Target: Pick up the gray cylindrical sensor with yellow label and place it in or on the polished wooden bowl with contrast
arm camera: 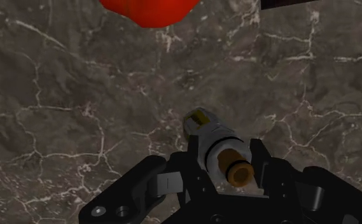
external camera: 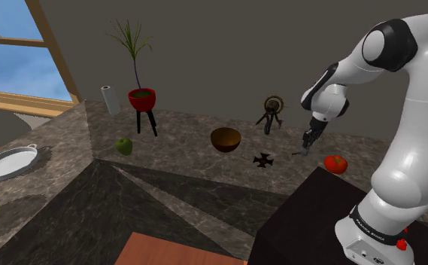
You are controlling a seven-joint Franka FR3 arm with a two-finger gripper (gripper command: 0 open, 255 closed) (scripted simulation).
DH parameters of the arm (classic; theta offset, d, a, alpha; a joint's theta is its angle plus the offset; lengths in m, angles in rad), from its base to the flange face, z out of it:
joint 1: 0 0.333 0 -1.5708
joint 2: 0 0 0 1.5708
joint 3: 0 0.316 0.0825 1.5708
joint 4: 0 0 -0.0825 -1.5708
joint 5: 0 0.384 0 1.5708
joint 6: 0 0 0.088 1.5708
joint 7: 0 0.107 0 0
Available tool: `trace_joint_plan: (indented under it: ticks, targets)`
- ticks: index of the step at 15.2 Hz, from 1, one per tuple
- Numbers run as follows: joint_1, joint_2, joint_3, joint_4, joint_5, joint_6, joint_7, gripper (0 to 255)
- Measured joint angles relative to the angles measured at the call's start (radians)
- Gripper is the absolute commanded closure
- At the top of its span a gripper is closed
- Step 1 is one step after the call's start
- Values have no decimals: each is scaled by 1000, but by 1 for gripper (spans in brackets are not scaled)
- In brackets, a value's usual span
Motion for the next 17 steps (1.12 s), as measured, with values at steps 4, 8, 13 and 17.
trace_joint_plan:
  ticks: [4, 8, 13, 17]
  targets:
    - [20, -56, -29, -7, -55, -38, 44, 255]
    - [36, -110, -52, -11, -109, -77, 87, 255]
    - [51, -178, -75, -10, -177, -131, 141, 255]
    - [56, -225, -87, 0, -223, -176, 176, 255]
